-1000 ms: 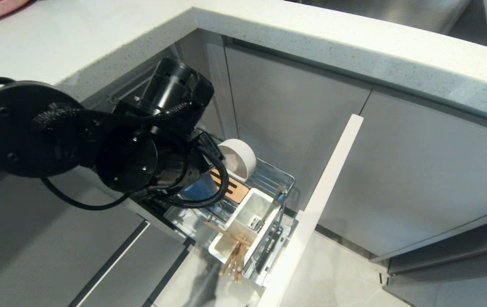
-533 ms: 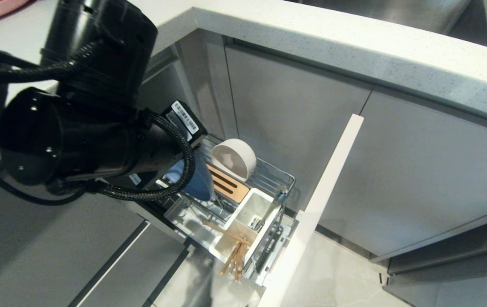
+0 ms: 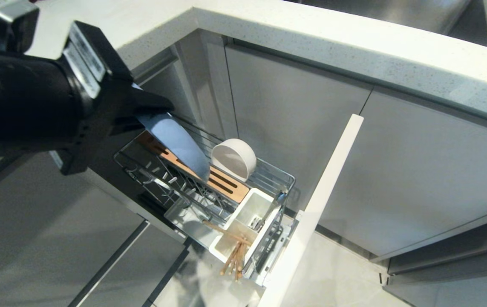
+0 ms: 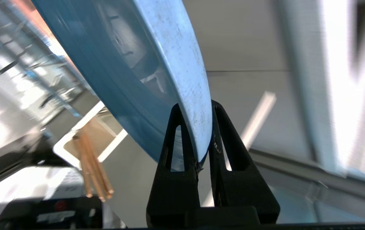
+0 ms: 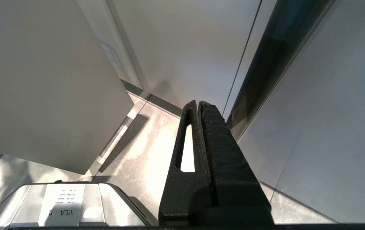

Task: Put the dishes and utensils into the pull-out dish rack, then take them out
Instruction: Take the plate out of the cupboard

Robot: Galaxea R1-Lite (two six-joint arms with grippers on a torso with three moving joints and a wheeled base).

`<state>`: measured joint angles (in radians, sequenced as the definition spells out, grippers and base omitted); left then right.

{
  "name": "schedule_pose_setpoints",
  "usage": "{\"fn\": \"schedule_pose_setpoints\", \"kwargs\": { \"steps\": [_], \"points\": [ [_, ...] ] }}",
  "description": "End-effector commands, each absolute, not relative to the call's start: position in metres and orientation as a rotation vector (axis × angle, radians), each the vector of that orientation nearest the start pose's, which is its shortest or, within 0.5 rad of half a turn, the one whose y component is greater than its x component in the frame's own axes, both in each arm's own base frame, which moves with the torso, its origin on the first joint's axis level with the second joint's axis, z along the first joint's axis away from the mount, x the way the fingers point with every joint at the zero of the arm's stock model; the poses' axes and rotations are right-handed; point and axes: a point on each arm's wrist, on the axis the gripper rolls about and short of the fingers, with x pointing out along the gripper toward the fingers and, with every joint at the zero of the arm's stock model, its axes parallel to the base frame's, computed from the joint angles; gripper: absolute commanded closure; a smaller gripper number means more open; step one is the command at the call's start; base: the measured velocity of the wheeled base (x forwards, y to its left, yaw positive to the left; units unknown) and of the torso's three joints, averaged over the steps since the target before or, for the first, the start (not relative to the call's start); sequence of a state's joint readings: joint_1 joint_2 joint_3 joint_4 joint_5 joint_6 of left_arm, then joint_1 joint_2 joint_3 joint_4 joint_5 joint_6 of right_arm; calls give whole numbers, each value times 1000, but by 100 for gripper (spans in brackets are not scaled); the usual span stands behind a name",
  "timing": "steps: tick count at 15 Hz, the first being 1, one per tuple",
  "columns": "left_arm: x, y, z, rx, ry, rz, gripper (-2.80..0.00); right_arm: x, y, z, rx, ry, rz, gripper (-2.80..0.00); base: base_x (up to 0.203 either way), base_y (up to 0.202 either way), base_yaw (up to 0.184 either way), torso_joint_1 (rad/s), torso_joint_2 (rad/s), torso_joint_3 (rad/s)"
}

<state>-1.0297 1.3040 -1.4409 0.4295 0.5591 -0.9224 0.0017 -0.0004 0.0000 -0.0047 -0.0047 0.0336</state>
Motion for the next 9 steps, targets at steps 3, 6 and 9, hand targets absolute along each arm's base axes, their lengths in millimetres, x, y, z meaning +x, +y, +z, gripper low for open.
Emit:
{"fn": "schedule_pose_setpoints", "kwargs": {
  "steps": [3, 6, 9],
  "points": [
    [59, -83, 390, -733, 287, -586, 0, -23, 0, 75, 34, -8, -1, 0, 0, 0, 0, 0, 0, 0],
    [30, -43, 395, -699, 239, -867, 0, -23, 0, 75, 34, -8, -3, 0, 0, 0, 0, 0, 0, 0],
    [9, -13, 396, -624, 138, -1006, 0, -23, 0, 75, 34, -8, -4, 0, 0, 0, 0, 0, 0, 0]
  ]
}}
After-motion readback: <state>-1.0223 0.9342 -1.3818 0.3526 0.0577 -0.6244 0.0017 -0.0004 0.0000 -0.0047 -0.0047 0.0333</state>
